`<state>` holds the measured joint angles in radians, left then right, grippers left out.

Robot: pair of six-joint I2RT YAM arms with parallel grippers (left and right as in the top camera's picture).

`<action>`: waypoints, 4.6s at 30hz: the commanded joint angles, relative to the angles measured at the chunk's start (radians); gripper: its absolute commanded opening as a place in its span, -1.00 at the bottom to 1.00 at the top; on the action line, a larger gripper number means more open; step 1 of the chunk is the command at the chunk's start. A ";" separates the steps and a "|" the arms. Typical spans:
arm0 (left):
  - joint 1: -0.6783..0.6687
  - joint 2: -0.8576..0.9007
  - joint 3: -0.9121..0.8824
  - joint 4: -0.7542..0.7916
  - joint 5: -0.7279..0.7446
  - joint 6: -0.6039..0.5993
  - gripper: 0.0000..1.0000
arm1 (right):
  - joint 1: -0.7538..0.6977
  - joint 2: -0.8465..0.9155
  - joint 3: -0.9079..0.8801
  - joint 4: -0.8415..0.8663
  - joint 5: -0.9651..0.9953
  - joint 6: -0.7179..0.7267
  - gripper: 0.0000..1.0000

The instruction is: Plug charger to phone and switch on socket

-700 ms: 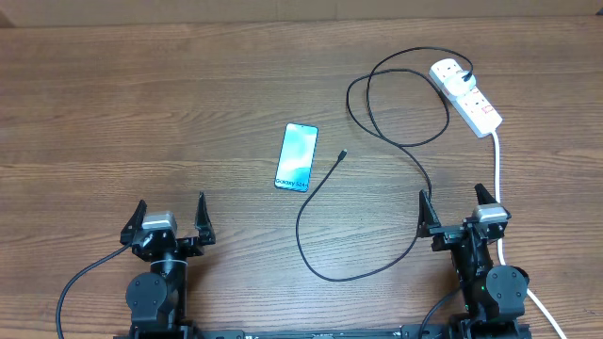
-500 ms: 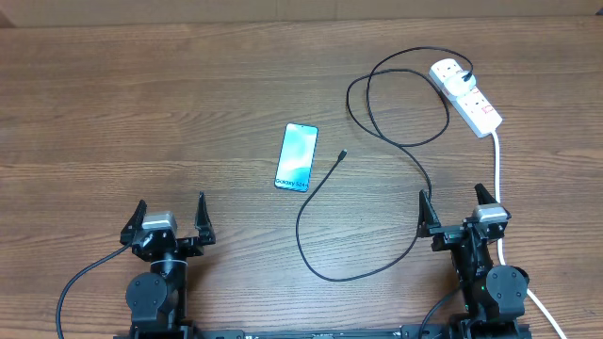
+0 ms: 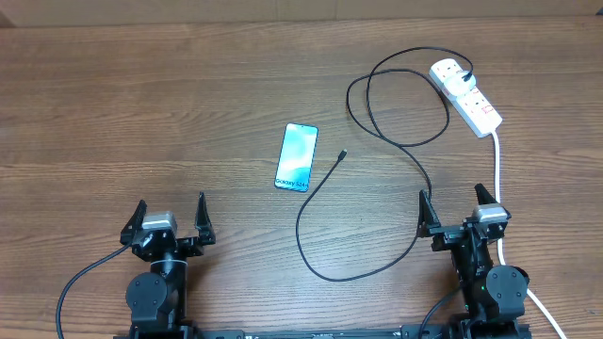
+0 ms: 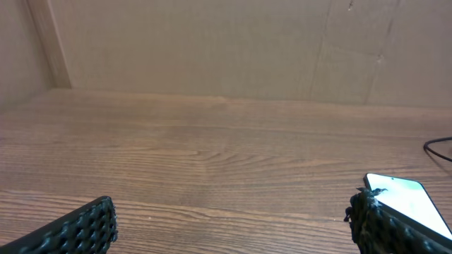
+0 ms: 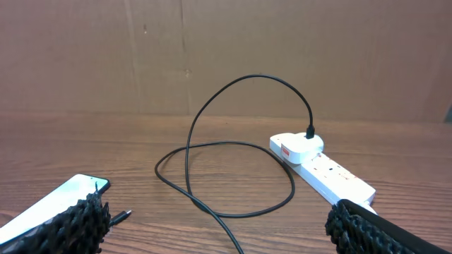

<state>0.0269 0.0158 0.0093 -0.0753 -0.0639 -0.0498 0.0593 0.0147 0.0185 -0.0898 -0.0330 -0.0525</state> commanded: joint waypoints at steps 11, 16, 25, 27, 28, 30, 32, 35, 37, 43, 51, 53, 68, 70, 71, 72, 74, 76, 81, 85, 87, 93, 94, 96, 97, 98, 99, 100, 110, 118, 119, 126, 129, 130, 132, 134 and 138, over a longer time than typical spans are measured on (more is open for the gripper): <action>0.005 -0.011 -0.004 0.001 0.009 0.012 1.00 | -0.003 -0.012 -0.010 0.005 0.006 0.000 1.00; 0.005 -0.011 -0.004 0.001 0.009 0.012 0.99 | -0.003 -0.012 -0.010 0.006 0.006 0.000 1.00; 0.005 -0.011 -0.004 0.001 0.009 0.012 0.99 | -0.003 -0.012 -0.010 0.006 0.006 0.000 1.00; 0.006 -0.011 -0.004 0.001 0.009 0.012 0.99 | -0.003 -0.012 -0.010 0.006 0.006 0.000 1.00; 0.005 -0.011 -0.004 0.001 0.009 0.012 1.00 | -0.003 -0.012 -0.010 0.005 0.006 0.000 1.00; 0.005 -0.011 -0.004 0.001 0.009 0.012 1.00 | -0.003 -0.012 -0.010 0.006 0.006 0.000 1.00; 0.005 -0.011 -0.004 0.001 0.009 0.012 1.00 | -0.003 -0.012 -0.010 0.006 0.006 0.000 1.00; 0.005 -0.011 -0.004 0.001 0.009 0.012 1.00 | -0.003 -0.012 -0.010 0.006 0.006 0.000 1.00; 0.005 -0.011 -0.004 0.001 0.008 0.013 1.00 | -0.003 -0.012 -0.010 0.006 0.006 0.000 1.00; 0.005 -0.011 -0.004 0.015 0.116 -0.104 0.99 | -0.003 -0.012 -0.010 0.006 0.006 0.000 1.00; 0.005 -0.011 -0.004 0.110 0.597 -0.883 1.00 | -0.003 -0.012 -0.010 0.006 0.006 0.000 1.00; 0.005 -0.011 -0.004 0.206 0.596 -0.999 0.99 | -0.003 -0.012 -0.010 0.006 0.006 0.000 1.00; 0.005 0.031 0.352 0.504 0.331 -0.804 1.00 | -0.003 -0.012 -0.010 0.006 0.006 0.000 1.00; 0.005 0.090 0.486 0.333 0.359 -0.701 1.00 | -0.003 -0.012 -0.010 0.006 0.006 0.000 1.00; 0.005 0.132 0.561 0.237 0.377 -0.650 1.00 | -0.003 -0.012 -0.010 0.006 0.006 0.000 1.00; 0.005 0.190 0.655 0.111 0.384 -0.600 1.00 | -0.003 -0.012 -0.010 0.006 0.006 0.000 1.00; 0.005 0.303 0.826 -0.117 0.383 -0.541 1.00 | -0.003 -0.012 -0.010 0.006 0.006 0.000 1.00; 0.005 0.446 1.019 -0.350 0.403 -0.447 1.00 | -0.003 -0.012 -0.010 0.006 0.006 0.000 1.00; 0.005 0.803 1.468 -0.853 0.526 -0.215 0.99 | -0.003 -0.012 -0.010 0.006 0.006 0.000 1.00; 0.005 0.989 1.653 -1.052 0.692 -0.212 0.99 | -0.003 -0.012 -0.010 0.006 0.006 0.000 1.00; 0.005 1.051 1.676 -1.057 0.754 -0.212 1.00 | -0.003 -0.012 -0.010 0.006 0.006 0.000 1.00; -0.071 1.194 1.722 -1.170 0.617 -0.216 1.00 | -0.003 -0.012 -0.010 0.006 0.006 0.000 1.00; -0.101 1.222 1.739 -1.202 0.555 -0.220 1.00 | -0.003 -0.012 -0.010 0.005 0.006 0.000 1.00; -0.182 1.295 1.790 -1.286 0.407 -0.232 1.00 | -0.003 -0.012 -0.010 0.006 0.006 0.000 1.00; -0.214 1.328 1.815 -1.322 0.341 -0.250 1.00 | -0.003 -0.012 -0.010 0.006 0.006 0.000 1.00; -0.251 1.371 1.849 -1.369 0.261 -0.274 1.00 | -0.003 -0.012 -0.010 0.005 0.006 0.000 1.00; -0.284 1.416 1.882 -1.413 0.190 -0.295 1.00 | -0.003 -0.012 -0.010 0.005 0.006 0.000 1.00; -0.309 1.452 1.908 -1.444 0.138 -0.311 1.00 | -0.003 -0.012 -0.010 0.006 0.006 0.000 1.00; -0.388 1.718 1.950 -1.472 0.126 -0.344 1.00 | -0.003 -0.012 -0.010 0.006 0.006 0.000 1.00; -0.388 1.880 1.950 -1.419 0.237 -0.343 1.00 | -0.003 -0.012 -0.010 0.005 0.006 0.000 1.00; -0.388 1.900 1.950 -1.410 0.236 -0.343 1.00 | -0.003 -0.012 -0.010 0.006 0.006 0.000 1.00; -0.426 1.994 1.950 -1.350 0.106 -0.358 1.00 | -0.003 -0.012 -0.010 0.005 0.006 0.000 1.00; -0.464 2.035 1.950 -1.315 0.052 -0.358 1.00 | -0.004 -0.012 -0.010 0.006 0.006 0.000 1.00; -0.473 2.047 1.950 -1.301 0.045 -0.357 0.99 | -0.003 -0.012 -0.010 0.006 0.006 0.000 1.00; -0.488 2.078 1.950 -1.272 0.038 -0.357 1.00 | -0.003 -0.012 -0.010 0.006 0.006 0.000 1.00; -0.493 2.104 1.950 -1.259 0.038 -0.358 0.99 | -0.003 -0.012 -0.010 0.005 0.006 0.000 1.00; -0.491 2.154 1.950 -1.232 0.031 -0.354 1.00 | -0.003 -0.012 -0.010 0.006 0.006 0.000 1.00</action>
<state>-0.4717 2.1319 1.9385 -1.3212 0.0029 -0.3908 0.0593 0.0139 0.0185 -0.0898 -0.0334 -0.0525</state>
